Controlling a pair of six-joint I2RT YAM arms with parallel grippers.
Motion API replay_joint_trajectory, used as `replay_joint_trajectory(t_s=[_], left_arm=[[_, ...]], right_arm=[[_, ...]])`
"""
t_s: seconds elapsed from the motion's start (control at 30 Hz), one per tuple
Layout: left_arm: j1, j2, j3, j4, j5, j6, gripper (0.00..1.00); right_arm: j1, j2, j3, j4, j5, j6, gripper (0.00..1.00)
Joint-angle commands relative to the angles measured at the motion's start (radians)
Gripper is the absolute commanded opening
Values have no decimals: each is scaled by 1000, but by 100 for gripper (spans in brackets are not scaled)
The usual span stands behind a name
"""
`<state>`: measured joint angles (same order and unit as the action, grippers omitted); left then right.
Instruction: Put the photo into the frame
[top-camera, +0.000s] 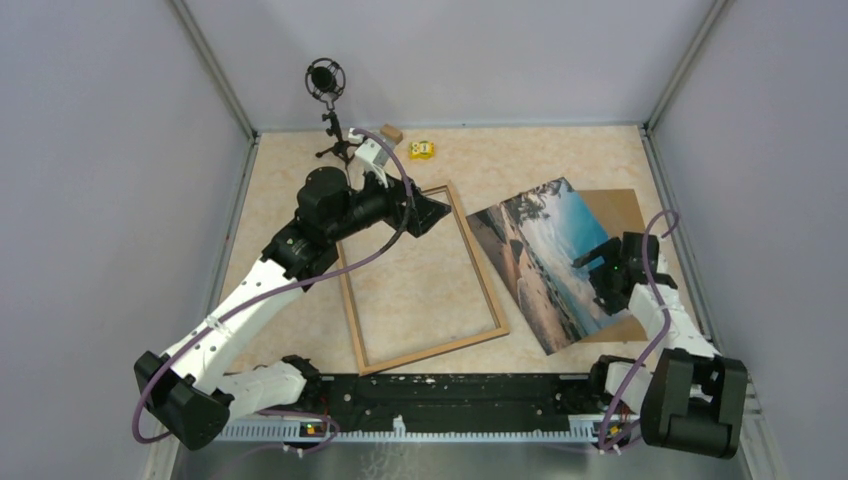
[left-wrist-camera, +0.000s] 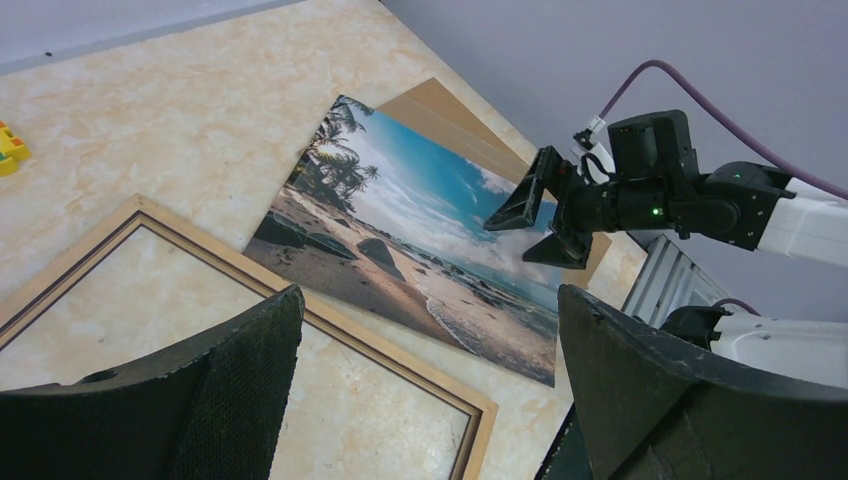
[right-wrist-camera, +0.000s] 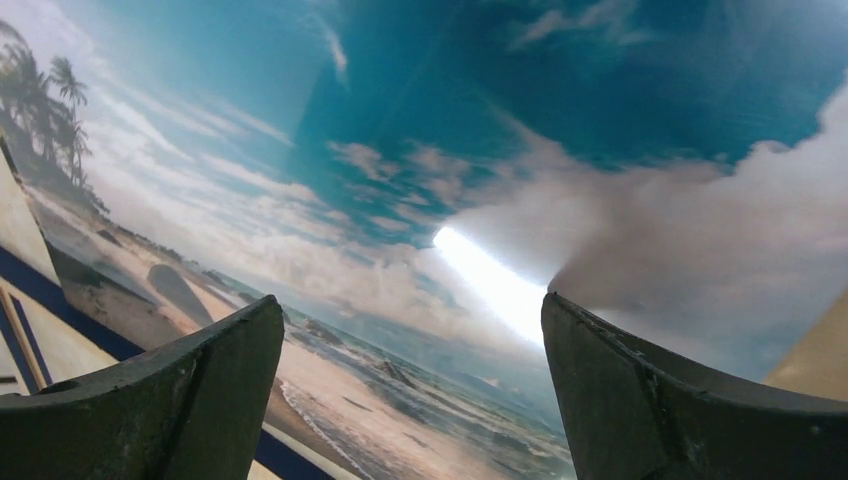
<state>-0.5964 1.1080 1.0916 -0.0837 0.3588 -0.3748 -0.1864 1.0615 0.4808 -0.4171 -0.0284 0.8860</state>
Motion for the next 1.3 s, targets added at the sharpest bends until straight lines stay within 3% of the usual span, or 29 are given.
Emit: replay_joint_trajectory(t_s=[0.0,0.17,0.33,0.5,0.67,0.93,1.1,1.27], left_arm=[[-2,-9,22,24,13,11,98],[-2,-8,20,23,11,16,98],[-2,12,21,21,19,10,98],[-3,13,22,20,33,4,98],[-2,27,15,20,29,-4,98],[-3,27,8,30,28,-5,98],[-2,28,8,29,35,-4,98],[-2,29,7,32,37,-1,98]], right_arm=[[60,77,22,15,-76,-10,98],[85,70,151,-258,-10,-52,99],[113,8,160,-517,-84,-52,99],[133,-141,166,-688,112,-21,99],[133,-224,98,-686,47,30,99],[132,-186,25,-626,-1,73,99],[133,-185,-10,-535,-12,56,99],[133,-184,-74,-374,-117,41,99]])
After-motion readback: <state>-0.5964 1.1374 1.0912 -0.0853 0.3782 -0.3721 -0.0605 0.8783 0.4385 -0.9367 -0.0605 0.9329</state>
